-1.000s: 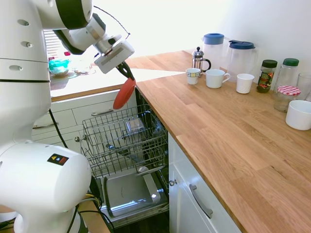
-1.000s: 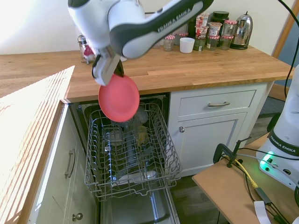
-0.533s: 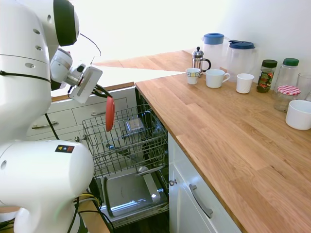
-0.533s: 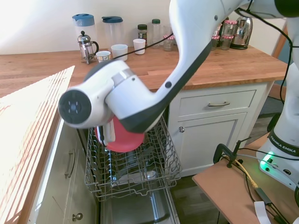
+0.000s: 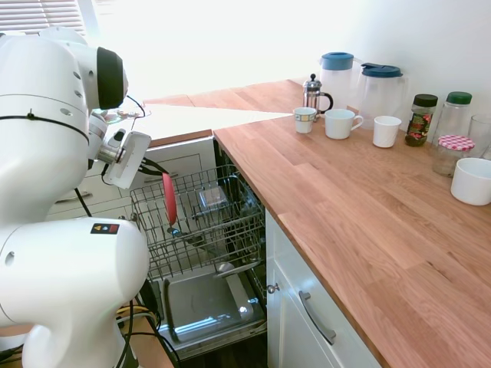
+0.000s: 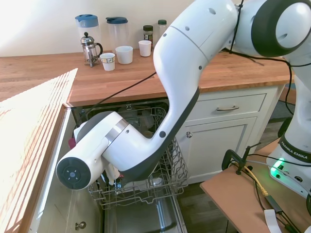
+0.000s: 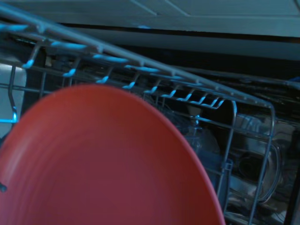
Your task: Put the plate in the dishwasher
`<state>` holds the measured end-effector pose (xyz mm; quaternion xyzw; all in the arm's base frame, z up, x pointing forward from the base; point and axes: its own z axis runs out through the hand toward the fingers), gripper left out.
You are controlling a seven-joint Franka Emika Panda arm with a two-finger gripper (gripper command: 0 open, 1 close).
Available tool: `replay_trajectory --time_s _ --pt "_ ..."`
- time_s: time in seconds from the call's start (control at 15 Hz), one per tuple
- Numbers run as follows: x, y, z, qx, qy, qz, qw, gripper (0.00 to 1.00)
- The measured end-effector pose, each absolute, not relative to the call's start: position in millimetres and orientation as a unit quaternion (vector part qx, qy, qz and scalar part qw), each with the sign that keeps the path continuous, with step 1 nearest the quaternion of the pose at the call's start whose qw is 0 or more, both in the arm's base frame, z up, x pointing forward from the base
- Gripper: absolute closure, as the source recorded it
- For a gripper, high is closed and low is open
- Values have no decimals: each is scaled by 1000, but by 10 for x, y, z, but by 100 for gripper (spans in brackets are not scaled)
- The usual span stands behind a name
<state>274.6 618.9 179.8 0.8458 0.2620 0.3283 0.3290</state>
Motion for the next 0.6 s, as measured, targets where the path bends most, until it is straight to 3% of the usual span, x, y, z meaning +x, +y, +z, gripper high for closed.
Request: replay_trajectory --time_s 0.07,0.6 --pt "2752 6204 1734 848 263 315 335 0" --pt "2820 6278 1552 868 269 217 358 0"
